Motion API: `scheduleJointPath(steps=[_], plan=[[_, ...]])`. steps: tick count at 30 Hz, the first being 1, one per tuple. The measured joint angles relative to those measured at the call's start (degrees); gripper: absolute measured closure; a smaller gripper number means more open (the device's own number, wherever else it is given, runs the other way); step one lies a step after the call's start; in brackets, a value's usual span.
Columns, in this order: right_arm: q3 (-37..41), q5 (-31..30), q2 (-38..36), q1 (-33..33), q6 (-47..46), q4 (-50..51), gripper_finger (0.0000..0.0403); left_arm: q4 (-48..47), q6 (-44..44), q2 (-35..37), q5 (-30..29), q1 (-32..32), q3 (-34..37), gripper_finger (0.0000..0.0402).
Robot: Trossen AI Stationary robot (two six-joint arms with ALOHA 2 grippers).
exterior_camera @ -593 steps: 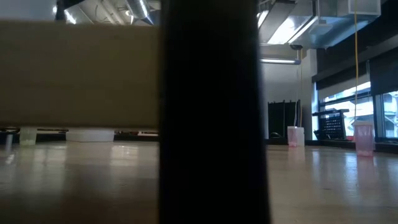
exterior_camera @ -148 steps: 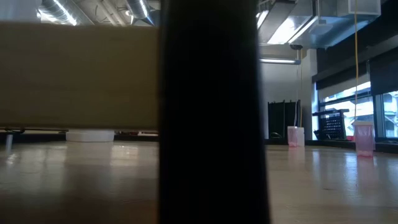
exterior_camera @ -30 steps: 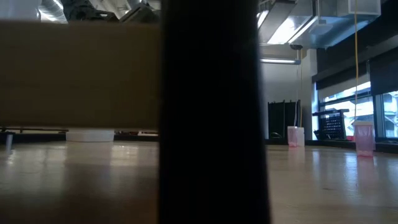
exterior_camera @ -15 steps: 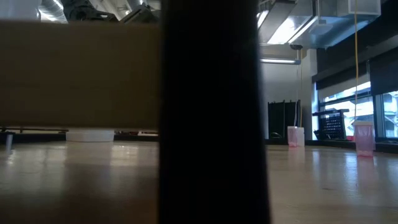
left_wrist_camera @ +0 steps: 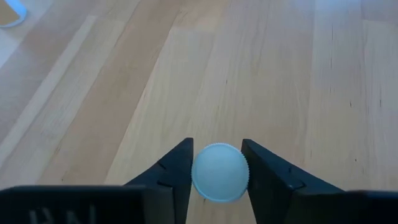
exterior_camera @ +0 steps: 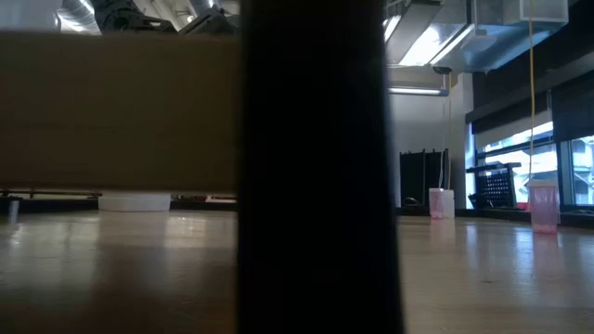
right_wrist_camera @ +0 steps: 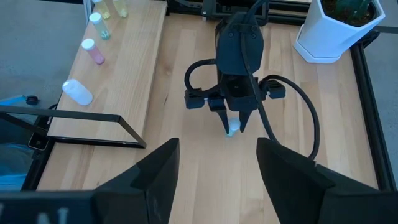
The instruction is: Pick and place medicine bottles onto shelf by color
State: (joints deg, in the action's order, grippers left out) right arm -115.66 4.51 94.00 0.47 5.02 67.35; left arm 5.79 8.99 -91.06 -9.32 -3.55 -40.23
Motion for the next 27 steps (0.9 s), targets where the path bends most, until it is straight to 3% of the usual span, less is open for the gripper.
scheduleJointPath(steps=[12, 18, 22, 27], plan=[[0.0, 0.01, 0.0, 0.0, 0.0, -0.02, 0.0187, -0.29, 2.95, 0.34, 1.32, 0.6, -0.02, 0.0302], [0.0, 0.0, 0.0, 0.01, 0.0, -0.01, 0.0187, -2.23, 3.08, 5.64, 1.4, 2.12, -0.02, 0.0303], [0.0, 0.0, 0.0, 0.0, 0.0, -0.02, 0.0187, -8.37, 4.53, 11.69, -0.72, 4.46, -0.33, 0.0303], [0.0, 0.01, 0.0, 0.01, -0.02, -0.06, 0.0187, -23.93, 8.87, 18.58, -5.84, 9.71, -4.49, 0.0303]])
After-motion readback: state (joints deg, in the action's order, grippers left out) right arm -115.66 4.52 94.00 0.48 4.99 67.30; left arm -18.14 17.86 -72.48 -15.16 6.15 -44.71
